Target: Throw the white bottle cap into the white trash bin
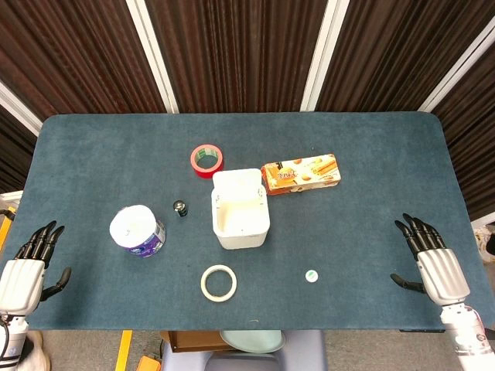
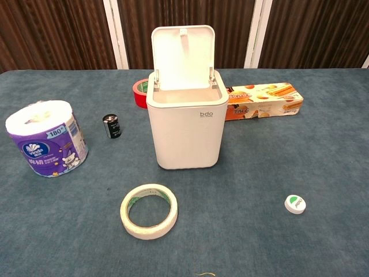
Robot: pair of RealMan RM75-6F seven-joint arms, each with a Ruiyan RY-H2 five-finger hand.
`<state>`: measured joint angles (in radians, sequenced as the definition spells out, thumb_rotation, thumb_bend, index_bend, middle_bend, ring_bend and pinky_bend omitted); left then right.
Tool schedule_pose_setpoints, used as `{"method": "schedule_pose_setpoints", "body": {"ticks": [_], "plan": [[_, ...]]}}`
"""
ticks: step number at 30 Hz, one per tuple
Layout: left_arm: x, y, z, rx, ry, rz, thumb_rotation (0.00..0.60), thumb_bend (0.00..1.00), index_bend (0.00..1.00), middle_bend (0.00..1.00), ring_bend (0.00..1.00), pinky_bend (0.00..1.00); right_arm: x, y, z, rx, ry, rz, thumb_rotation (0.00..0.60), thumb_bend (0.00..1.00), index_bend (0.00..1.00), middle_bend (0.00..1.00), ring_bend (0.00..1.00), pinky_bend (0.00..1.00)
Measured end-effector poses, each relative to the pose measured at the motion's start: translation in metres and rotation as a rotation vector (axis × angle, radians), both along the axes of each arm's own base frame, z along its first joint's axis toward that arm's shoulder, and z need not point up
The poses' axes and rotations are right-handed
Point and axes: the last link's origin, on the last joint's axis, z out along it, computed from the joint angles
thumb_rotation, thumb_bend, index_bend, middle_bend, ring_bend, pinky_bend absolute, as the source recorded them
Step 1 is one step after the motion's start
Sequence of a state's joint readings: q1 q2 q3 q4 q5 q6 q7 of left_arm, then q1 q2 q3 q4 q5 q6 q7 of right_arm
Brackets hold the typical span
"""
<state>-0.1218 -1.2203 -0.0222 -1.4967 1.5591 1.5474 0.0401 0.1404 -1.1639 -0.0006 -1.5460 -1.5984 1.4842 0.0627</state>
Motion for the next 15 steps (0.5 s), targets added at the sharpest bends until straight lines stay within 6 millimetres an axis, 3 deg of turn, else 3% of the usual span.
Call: {"method": "schedule_pose_setpoints", "body": {"ticks": [9,11,15], "plan": [[-0.0007,0.0022,-0.0014,-0.003,0.004,0.006,0.6,0.38,0.0,0.0,0.07,0.25,0.0012,0.0004,-0.0011,0.004,-0.036,0.029,0.6,0.06,0.19,0.13,0.09,0.23],[-0.0011,0.0029,-0.002,-0.005,0.008,0.003,0.6,0.38,0.0,0.0,0.07,0.25,0.0016,0.0001,-0.0017,0.01,-0.041,0.042,0.6,0.06,0.22,0.21,0.18,0.3],[-0.0021,0.0036,-0.0044,-0.018,0.016,0.01,0.6,0.39,0.0,0.0,0.08,0.25,0.0035,-0.0006,-0.0036,0.03,-0.053,0.077,0.6,0.06,0.34,0.42,0.5,0.56]]}}
